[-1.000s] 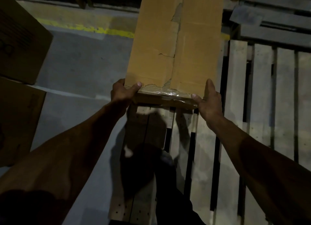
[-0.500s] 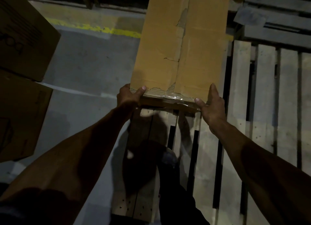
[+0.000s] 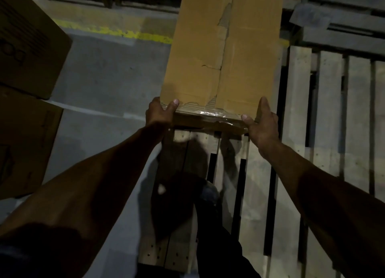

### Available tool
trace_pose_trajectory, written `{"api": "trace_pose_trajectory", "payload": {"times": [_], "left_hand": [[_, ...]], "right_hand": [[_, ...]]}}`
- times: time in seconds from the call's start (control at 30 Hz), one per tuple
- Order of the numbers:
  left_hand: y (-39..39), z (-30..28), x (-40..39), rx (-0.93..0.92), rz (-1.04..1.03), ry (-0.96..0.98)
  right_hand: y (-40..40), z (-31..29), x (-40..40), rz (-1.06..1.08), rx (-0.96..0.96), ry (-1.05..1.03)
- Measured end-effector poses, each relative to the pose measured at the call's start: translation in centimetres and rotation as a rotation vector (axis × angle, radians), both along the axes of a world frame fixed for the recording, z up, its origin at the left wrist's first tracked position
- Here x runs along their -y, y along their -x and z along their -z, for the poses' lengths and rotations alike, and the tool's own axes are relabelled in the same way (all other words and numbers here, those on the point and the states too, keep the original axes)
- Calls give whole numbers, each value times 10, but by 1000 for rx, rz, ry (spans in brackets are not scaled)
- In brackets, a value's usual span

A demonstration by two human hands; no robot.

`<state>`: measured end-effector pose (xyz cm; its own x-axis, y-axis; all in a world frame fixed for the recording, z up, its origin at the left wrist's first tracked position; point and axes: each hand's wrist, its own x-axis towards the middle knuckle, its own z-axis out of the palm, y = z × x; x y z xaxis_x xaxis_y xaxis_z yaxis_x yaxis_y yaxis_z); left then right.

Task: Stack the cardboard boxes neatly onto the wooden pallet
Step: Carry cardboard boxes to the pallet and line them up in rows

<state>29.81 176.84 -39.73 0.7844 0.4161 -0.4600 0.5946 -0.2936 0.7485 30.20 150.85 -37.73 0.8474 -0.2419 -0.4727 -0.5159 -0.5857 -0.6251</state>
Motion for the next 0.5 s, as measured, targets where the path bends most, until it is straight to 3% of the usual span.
{"api": "trace_pose_trajectory", "payload": {"times": [0.33, 0.5], "left_hand": [[1, -13, 7, -122, 27, -97], [36, -30, 7, -230, 226, -268]], "right_hand": [[2, -8, 3, -43, -48, 27], [37, -22, 15, -86, -35, 107]]}}
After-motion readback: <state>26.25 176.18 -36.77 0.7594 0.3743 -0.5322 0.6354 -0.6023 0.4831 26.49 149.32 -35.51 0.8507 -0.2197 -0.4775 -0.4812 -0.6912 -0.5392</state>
